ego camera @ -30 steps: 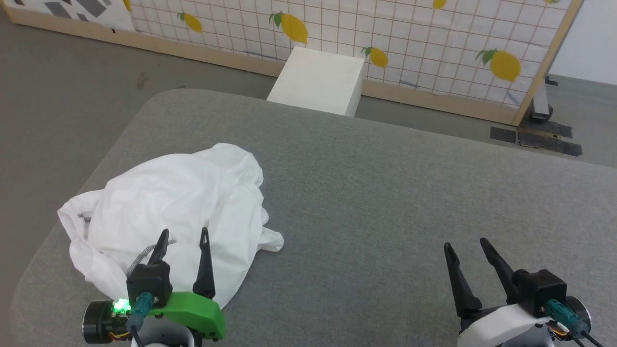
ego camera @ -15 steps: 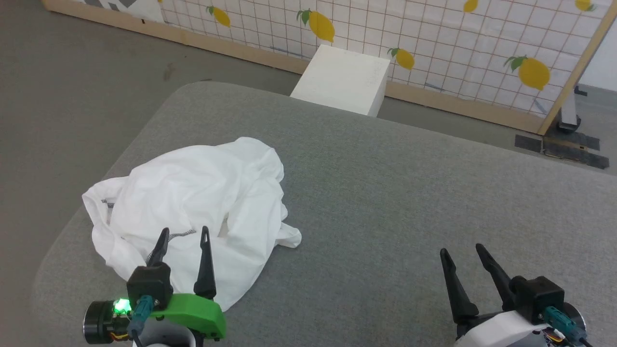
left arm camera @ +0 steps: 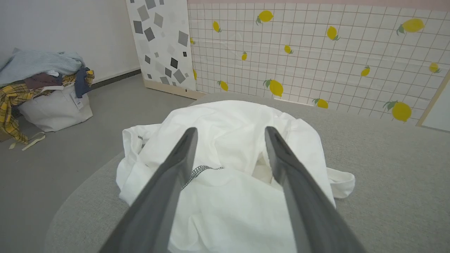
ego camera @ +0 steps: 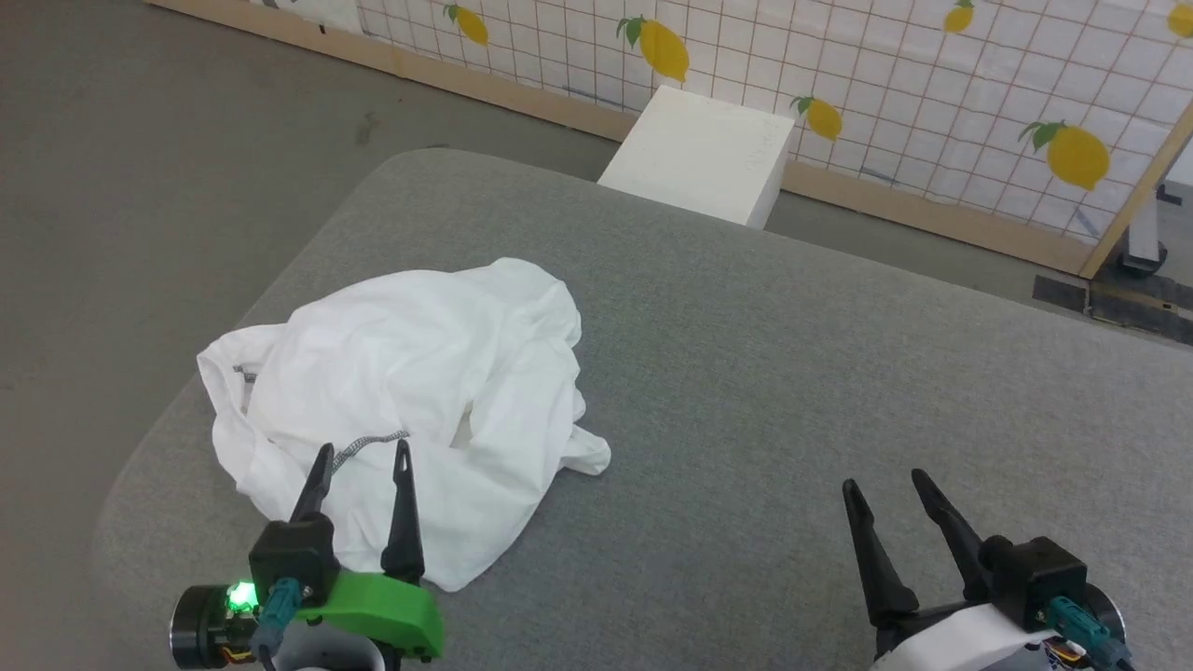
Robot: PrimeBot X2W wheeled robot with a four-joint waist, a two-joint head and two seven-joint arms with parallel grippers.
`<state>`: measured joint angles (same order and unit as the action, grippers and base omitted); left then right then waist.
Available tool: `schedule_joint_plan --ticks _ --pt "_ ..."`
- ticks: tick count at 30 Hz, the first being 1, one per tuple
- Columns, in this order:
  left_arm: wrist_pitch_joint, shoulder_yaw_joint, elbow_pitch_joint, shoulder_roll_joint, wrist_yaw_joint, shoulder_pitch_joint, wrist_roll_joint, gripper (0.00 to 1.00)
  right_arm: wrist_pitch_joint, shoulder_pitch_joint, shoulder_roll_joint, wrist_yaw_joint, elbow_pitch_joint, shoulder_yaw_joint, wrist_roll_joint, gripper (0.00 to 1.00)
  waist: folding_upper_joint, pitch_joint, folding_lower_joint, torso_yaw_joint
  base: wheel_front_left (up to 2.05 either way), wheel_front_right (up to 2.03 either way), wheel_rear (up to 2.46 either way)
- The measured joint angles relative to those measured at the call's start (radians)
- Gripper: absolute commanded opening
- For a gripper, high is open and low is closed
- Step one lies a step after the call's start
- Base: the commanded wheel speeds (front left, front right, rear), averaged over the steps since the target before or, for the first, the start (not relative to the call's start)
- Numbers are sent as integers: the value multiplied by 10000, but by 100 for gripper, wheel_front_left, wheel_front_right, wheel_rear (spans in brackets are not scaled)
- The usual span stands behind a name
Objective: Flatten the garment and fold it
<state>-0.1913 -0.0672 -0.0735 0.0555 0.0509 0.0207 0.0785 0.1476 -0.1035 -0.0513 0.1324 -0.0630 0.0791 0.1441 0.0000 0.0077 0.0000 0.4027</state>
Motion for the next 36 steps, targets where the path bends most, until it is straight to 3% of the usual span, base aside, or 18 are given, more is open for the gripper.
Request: schedule_joint_plan --ticks 36 --pt "-627 -86 -397 -6 222 10 376 100 115 302 4 0 286 330 349 100 0 155 0 561 0 0 0"
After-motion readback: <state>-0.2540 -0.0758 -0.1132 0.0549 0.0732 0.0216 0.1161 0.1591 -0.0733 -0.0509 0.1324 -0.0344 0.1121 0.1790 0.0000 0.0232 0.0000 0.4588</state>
